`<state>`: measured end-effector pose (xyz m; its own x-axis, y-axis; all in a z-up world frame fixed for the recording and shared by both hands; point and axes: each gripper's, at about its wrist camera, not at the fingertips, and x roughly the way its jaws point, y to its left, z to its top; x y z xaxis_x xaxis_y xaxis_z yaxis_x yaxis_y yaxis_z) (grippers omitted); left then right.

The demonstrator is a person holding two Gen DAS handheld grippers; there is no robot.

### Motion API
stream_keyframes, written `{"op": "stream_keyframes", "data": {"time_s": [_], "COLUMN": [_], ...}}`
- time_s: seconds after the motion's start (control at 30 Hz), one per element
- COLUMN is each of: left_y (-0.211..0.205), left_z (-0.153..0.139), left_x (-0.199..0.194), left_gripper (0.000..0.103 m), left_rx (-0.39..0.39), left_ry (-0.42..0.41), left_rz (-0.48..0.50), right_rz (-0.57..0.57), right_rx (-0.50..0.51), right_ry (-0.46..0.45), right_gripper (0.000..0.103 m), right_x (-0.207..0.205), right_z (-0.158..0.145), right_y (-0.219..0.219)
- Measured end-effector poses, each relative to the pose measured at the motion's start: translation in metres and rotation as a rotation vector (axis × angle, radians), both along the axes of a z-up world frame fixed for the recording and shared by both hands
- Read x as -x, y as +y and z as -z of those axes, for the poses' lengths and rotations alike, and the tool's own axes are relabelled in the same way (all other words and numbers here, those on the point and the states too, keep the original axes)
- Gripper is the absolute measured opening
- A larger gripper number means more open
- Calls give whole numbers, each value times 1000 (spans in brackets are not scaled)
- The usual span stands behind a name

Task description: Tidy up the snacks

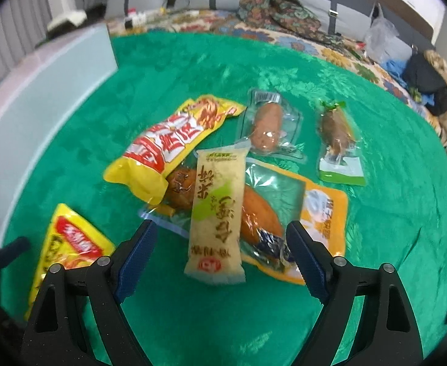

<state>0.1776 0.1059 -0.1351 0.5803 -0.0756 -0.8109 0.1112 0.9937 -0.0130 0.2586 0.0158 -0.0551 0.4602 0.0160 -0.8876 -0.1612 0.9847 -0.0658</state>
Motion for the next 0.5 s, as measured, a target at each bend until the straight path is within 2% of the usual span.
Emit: {"op": "stream_keyframes", "data": {"time_s": [0.23, 0.27, 0.3, 0.4, 0.43, 0.5], "left_y": [0, 0, 0, 0, 0, 0], "left_z": [0, 1, 0, 1, 1, 1], "left_x": [0, 0, 0, 0, 0, 0], "left_gripper": [103, 103, 103, 103, 103, 103], "left_rx": [0, 0, 0, 0, 1, 2], "left_ry": [0, 0, 0, 0, 0, 0], "left_rz": [0, 0, 0, 0, 0, 1], "right_rz": [38, 41, 44, 59, 64, 83], "right_rx": [38, 41, 41, 37, 25, -48], "right_ry": [16, 19, 25, 30, 30, 49], "right_gripper": [85, 78, 61, 43, 30, 27], "right_x": [-2, -4, -4, -4, -4, -2], "right_z": [3, 3, 4, 3, 1, -4], "right_y": [-2, -2, -3, -8, -12, -25]}}
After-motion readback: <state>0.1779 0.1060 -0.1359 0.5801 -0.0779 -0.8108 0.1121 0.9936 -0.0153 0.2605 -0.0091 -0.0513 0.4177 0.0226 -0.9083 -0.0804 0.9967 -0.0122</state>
